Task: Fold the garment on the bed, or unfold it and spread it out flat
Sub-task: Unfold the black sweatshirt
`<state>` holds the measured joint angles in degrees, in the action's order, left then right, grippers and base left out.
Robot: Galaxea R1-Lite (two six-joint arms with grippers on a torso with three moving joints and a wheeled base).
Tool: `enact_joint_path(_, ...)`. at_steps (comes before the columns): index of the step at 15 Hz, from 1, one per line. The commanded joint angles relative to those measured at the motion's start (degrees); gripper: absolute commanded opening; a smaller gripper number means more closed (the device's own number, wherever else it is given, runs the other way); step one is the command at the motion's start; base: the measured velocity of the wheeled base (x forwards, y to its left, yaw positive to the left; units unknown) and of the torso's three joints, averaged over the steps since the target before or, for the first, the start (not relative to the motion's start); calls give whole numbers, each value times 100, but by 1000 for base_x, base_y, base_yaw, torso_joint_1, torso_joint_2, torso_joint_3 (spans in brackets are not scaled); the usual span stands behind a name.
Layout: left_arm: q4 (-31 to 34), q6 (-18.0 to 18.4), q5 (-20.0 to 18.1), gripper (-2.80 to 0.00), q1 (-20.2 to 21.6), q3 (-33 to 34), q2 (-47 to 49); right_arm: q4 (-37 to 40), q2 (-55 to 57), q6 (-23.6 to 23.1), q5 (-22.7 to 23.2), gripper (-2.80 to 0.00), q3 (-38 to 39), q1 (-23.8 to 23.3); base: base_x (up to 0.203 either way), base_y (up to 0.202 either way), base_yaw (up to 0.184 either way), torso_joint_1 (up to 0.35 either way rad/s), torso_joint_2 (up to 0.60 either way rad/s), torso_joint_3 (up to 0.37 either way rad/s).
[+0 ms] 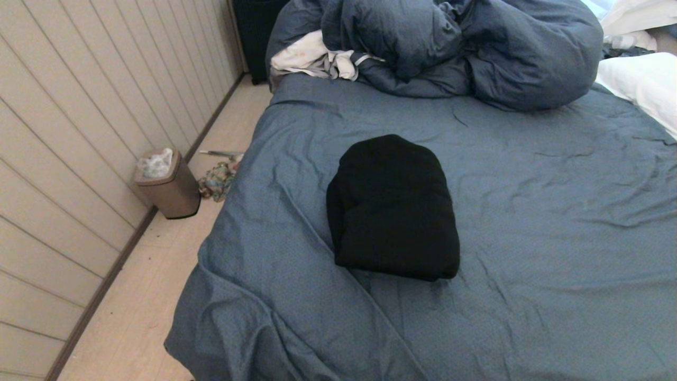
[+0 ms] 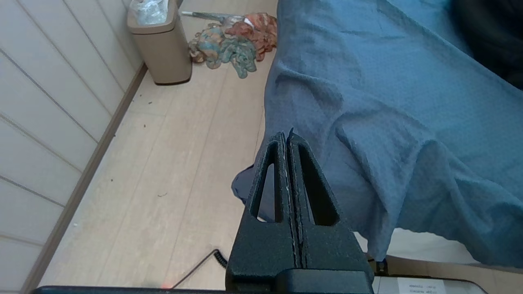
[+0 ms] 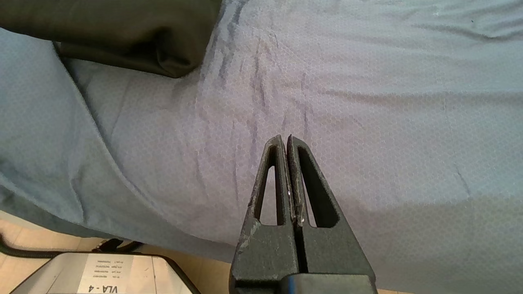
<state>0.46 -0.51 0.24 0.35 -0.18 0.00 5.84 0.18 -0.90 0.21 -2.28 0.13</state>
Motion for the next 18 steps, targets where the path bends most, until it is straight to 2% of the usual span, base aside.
enact_joint_path(1, -2, -2, 2, -280, 0, 1, 9, 5, 8, -10, -3, -280, -9, 4, 0, 0, 0, 0, 0, 0)
enact_joint_path(8, 7, 58, 0, -280, 9, -7, 0, 31, 7, -59, 6, -280, -37, 4, 0, 0, 0, 0, 0, 0)
enact_joint_path(10, 23, 43, -30, -280, 9, -352, 37, 59, 17, -88, 23, -280, -106, 13, 0, 0, 0, 0, 0, 0)
enact_joint_path(12, 137, -15, -54, -280, 7, -1328, 523, 199, 486, -81, 155, -280, -886, 9, 0, 0, 0, 0, 0, 0)
enact_joint_path(14, 195, -141, -143, -280, -8, -2192, 1688, 394, 1630, 10, 243, -280, -2041, 59, 0, 0, 0, 0, 0, 0)
enact_joint_path(18, 269, -896, -617, -280, -112, -3895, 4636, 583, 4720, 322, 334, -280, -4243, 237, 0, 0, 0, 0, 0, 0)
